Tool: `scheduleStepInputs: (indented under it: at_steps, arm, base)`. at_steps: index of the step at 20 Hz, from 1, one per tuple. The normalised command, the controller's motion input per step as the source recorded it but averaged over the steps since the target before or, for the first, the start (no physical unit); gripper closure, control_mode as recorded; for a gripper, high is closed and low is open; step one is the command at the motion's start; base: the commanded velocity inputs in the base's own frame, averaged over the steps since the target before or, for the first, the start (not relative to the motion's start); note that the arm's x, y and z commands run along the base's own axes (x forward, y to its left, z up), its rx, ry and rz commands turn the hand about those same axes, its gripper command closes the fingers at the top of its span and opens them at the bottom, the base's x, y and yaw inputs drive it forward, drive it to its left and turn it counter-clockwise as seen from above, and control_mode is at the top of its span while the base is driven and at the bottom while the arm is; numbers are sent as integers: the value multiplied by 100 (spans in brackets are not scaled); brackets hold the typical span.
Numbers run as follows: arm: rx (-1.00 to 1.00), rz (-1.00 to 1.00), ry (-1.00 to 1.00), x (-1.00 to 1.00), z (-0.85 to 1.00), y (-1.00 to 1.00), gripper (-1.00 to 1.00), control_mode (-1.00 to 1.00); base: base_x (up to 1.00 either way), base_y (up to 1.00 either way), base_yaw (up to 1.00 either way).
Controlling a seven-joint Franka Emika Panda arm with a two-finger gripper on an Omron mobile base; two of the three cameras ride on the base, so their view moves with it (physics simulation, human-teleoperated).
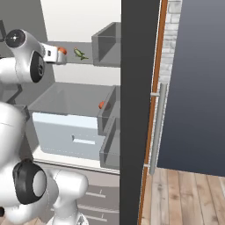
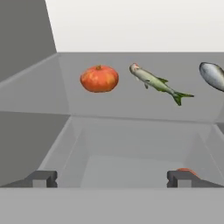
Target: Place one squash and one fish in each tupperware on the nearby counter, to pack two identical lunches.
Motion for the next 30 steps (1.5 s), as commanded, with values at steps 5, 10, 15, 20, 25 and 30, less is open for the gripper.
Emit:
scheduleStepInputs:
  at_steps: [5,10,15,20,25,30]
  arm:
    - [0,0,7,56,0,4,-100,-100]
    - [0,0,2,55,0,21,-100,-100]
    - [0,0,0,49,0,22,-100,-100]
    - [0,0,1,48,0,11,-100,-100]
    - [0,0,0,45,0,13,-100,-100]
    - [0,-1,0,43,-3,10,-100,-100]
  base:
    - [0,0,0]
    - [0,0,0]
    - [0,0,0]
    - [0,0,0]
    - [0,0,0]
    - [0,0,0]
